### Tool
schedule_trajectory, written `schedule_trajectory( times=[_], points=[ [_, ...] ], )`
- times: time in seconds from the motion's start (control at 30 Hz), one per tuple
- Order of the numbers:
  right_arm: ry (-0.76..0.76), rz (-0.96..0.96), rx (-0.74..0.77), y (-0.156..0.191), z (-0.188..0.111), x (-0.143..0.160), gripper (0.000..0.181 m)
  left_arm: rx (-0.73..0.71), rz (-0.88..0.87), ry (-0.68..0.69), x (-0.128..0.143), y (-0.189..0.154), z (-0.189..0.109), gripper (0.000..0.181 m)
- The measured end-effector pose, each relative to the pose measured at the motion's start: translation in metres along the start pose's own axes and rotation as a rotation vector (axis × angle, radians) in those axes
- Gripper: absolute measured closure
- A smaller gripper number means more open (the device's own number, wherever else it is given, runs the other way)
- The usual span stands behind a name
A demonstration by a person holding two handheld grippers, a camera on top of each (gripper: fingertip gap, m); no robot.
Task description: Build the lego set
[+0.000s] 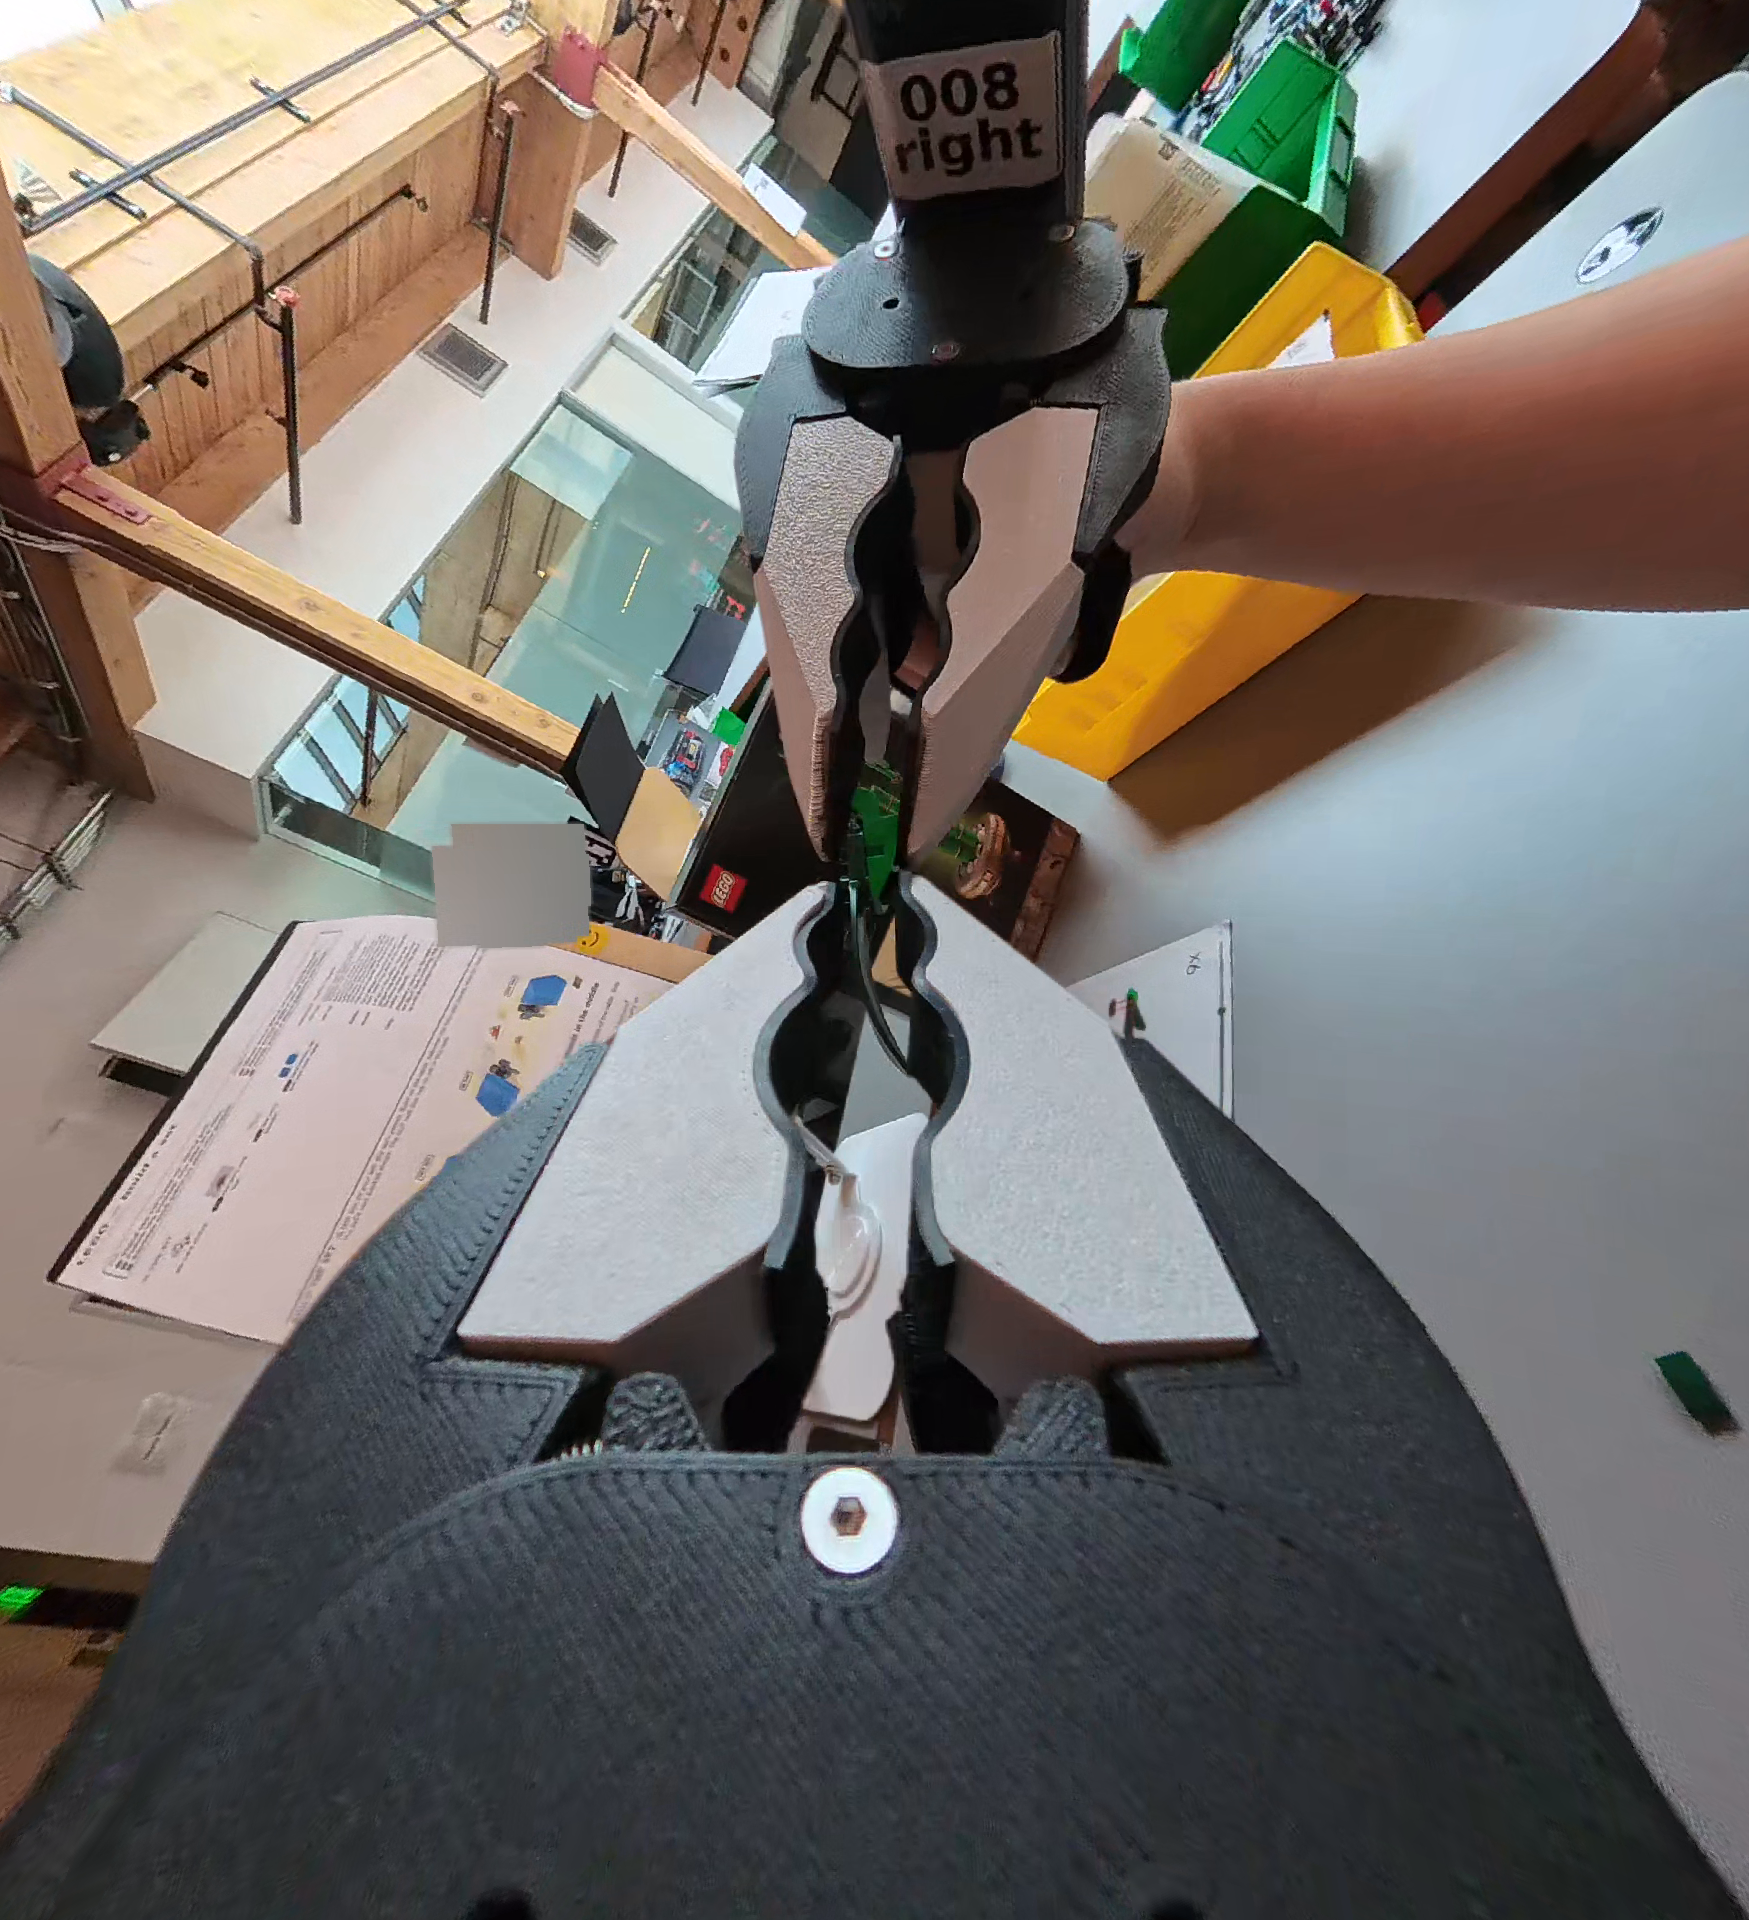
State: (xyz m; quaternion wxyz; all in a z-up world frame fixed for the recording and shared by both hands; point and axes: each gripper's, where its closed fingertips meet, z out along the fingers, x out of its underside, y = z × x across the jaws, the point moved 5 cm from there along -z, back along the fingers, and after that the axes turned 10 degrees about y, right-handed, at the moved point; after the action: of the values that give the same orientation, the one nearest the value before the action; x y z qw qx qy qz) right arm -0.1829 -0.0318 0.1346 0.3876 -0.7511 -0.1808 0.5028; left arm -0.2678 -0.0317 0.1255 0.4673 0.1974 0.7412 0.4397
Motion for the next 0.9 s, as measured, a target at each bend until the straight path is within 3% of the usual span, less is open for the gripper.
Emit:
schedule_trajectory(
  times=[0.3, 0.47, 0.9],
  points=[
    [-0.022, 0.046, 0.004, -0.006, 0.003, 0.010, 0.172, -0.023, -0.020, 0.088, 0.004, 0.002, 0.006, 0.175],
    [-0.081, 0.099, -0.117, 0.002, 0.000, 0.009, 0.171, 0.087, -0.060, 0.033, 0.001, -0.005, 0.002, 0.175],
    [0.014, 0.114, -0.173, 0.008, 0.002, 0.020, 0.172, 0.152, -0.045, 0.065, 0.009, -0.013, 0.009, 0.175]
  ],
)
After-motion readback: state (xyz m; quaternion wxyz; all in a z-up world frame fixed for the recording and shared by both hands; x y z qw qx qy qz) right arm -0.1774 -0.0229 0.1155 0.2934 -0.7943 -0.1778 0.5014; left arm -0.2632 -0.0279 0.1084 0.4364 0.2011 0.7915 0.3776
